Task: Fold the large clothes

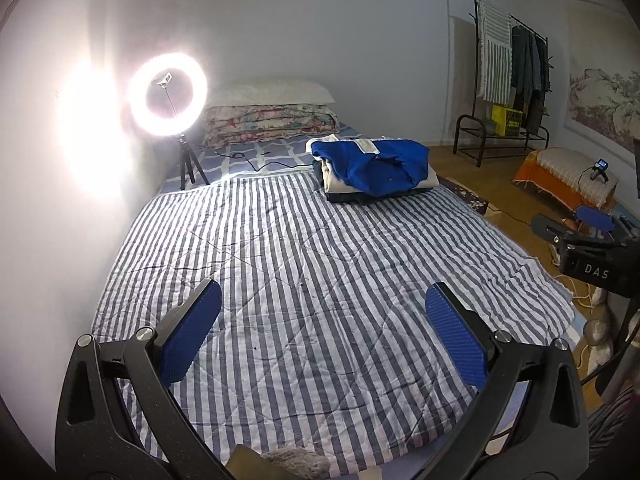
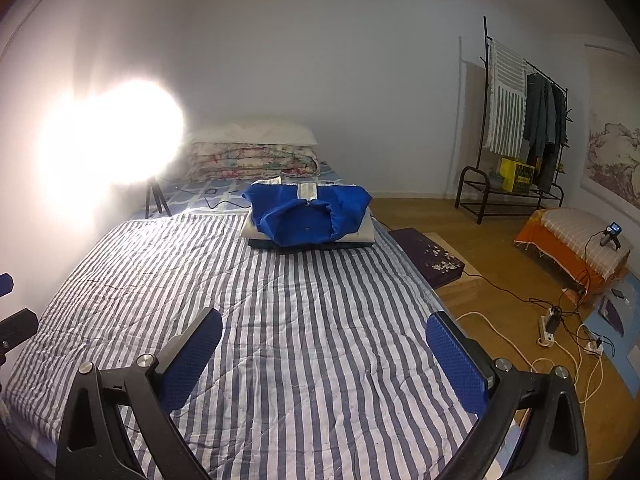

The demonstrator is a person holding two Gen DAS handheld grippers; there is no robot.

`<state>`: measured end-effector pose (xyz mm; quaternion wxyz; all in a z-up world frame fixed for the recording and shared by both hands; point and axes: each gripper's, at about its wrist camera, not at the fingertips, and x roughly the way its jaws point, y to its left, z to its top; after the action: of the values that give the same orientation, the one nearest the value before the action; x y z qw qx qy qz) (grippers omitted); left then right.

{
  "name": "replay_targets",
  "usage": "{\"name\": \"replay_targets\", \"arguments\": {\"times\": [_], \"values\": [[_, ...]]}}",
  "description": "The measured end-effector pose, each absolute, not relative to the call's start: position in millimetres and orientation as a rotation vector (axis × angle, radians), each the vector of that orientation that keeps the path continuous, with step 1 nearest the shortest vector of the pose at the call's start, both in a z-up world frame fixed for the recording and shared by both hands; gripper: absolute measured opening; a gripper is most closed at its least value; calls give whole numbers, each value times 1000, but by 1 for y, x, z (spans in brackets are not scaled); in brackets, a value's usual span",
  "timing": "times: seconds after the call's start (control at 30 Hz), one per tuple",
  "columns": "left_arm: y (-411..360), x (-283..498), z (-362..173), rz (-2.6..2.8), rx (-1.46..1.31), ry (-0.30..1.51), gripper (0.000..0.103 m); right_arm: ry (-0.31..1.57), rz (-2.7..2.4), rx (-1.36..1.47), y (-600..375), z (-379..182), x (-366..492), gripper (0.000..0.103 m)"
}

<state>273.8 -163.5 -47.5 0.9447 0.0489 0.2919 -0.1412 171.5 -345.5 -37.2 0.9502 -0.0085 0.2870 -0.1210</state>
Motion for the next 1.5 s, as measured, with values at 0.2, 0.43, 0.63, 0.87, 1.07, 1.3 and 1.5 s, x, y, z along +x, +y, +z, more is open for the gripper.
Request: {"name": "replay_targets", "arguments": {"times": [0.2,0.43,0.63,0.87,1.07,1.3,1.5], "values": [[-162,272,-47,-288,93,590,103,582,-248,-10,-346,-38,171,103],[-162,271,-46,-289,92,589,103,589,-248,-9,-347,-38,170,103],[-161,269,-43,-286,84,583,103,591,-247,-12,-345,-39,170,103],[-160,266,-43,-285,65,584,103,593,-244,-11,-345,-39,171,103],[-159,265,-43,-284,62,585,103,594,-246,-7,-347,-39,171,103],[-161,264,-42,-269,56,596,103,595,-246,-7,-347,-39,171,103],[-161,264,-42,-261,55,605,103,596,-239,-17,-348,-40,170,103]]}}
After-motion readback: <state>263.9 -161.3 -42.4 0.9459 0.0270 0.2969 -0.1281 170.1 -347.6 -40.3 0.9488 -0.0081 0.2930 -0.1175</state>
